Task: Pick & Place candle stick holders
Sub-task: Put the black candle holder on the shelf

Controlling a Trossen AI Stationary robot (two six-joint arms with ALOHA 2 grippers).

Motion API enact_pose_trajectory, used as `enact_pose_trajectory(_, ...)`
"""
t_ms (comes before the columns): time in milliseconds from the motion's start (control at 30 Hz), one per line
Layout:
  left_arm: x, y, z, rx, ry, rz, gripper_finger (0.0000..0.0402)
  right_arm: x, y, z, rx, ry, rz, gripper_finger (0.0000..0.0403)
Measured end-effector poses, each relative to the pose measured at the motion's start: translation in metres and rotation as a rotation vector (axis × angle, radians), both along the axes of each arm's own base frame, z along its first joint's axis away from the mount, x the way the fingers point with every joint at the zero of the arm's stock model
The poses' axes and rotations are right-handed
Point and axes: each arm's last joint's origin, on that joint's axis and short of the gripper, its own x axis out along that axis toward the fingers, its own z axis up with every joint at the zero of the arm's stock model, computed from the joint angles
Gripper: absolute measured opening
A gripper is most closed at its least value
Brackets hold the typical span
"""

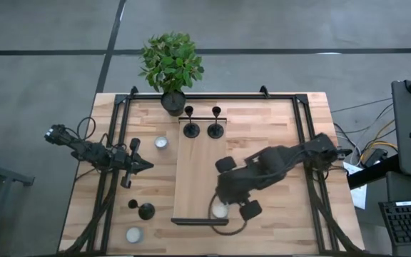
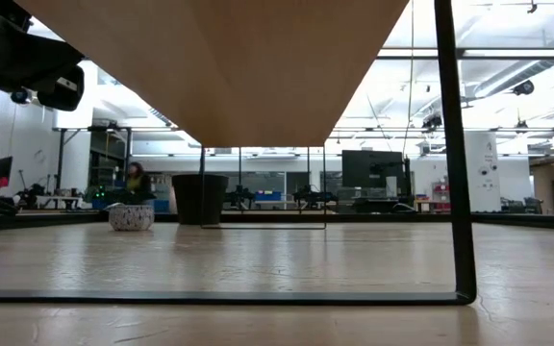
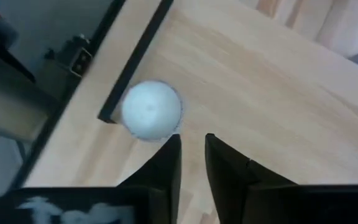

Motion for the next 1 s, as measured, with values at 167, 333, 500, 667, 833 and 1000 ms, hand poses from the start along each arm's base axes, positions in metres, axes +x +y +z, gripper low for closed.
enact_pose_trajectory(167,0.0,0.0,0.0,0.002,0.003,0.0,0.0014,-0.026,0.007,0.017,0.072,-0.093,0.001,0.0015)
enact_pose_trajectory(333,0.0,0.0,-0.001,0.003,0.006,0.0,0.0014,-0.058,0.024,0.015,0.07,-0.231,-0.009,0.0008)
enact_pose_trajectory(500,0.001,0.0,-0.001,0.004,0.008,0.0,0.0014,-0.089,0.038,-0.006,0.156,-0.396,0.007,0.0008)
enact_pose_trajectory(667,0.001,0.0,-0.001,0.004,0.008,0.0,0.0014,-0.113,0.035,-0.04,0.263,-0.496,0.023,0.0008)
enact_pose_trajectory(833,0.001,0.0,-0.001,0.004,0.009,0.0,0.0014,-0.14,0.027,-0.067,0.348,-0.609,0.04,0.0008)
enact_pose_trajectory(1000,0.001,0.0,-0.001,0.004,0.009,0.0,0.0014,-0.168,0.01,-0.096,0.357,-0.701,0.015,0.0008)
